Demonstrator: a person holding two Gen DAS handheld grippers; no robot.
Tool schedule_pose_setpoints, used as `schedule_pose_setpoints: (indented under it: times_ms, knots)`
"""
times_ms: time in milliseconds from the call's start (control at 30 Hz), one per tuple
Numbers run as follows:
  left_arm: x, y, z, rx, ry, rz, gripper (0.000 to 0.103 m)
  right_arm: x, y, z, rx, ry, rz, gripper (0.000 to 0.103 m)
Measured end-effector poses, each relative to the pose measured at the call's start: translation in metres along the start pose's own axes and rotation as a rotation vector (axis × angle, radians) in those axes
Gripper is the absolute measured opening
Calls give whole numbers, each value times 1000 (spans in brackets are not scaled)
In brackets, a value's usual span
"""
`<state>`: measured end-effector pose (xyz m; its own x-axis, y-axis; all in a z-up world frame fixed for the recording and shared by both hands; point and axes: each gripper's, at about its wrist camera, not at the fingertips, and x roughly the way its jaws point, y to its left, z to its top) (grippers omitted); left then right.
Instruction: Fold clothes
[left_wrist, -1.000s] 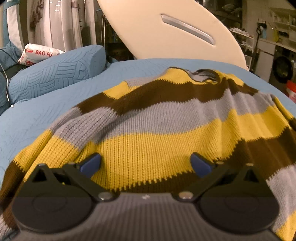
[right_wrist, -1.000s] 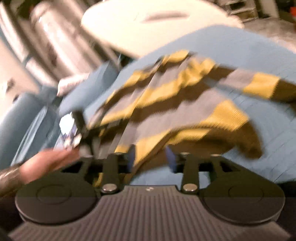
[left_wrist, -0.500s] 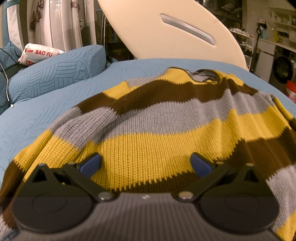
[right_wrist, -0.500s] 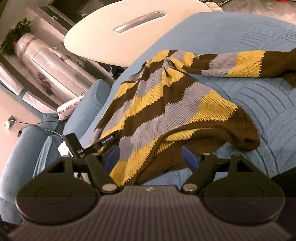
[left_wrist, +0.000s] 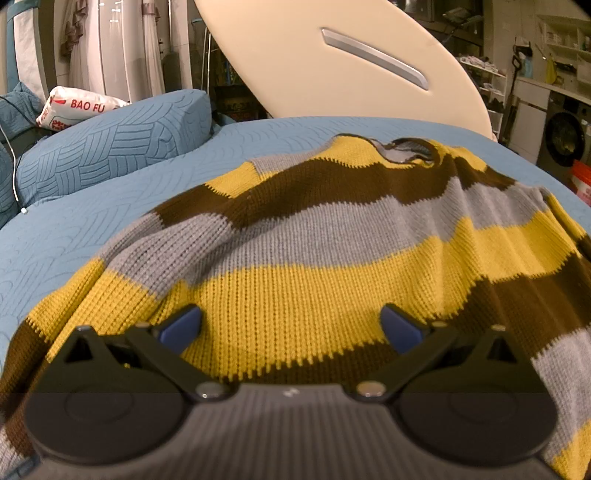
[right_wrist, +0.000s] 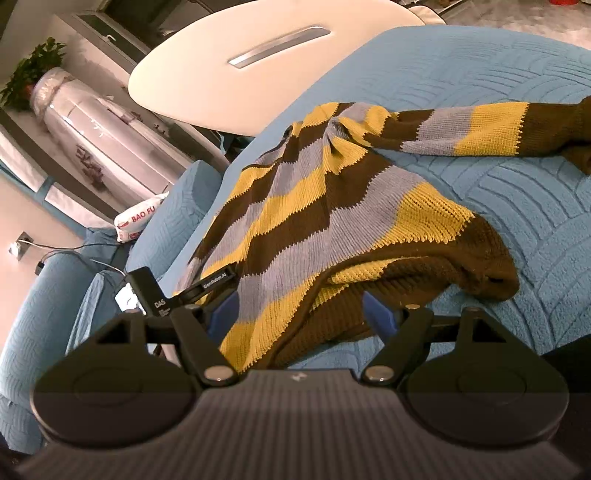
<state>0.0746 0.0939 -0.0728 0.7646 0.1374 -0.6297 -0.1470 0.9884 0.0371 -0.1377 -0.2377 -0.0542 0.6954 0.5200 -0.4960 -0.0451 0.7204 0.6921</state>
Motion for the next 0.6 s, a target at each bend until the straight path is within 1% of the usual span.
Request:
schedule_pose_setpoints:
  times_ms: [367,600]
  knots:
    - [0,0,0,0,0,-1,103,-1,2,0,-3,3,-8,78]
    - [0,0,0,0,0,-1,103,-2,0,1,13,-12,7,78]
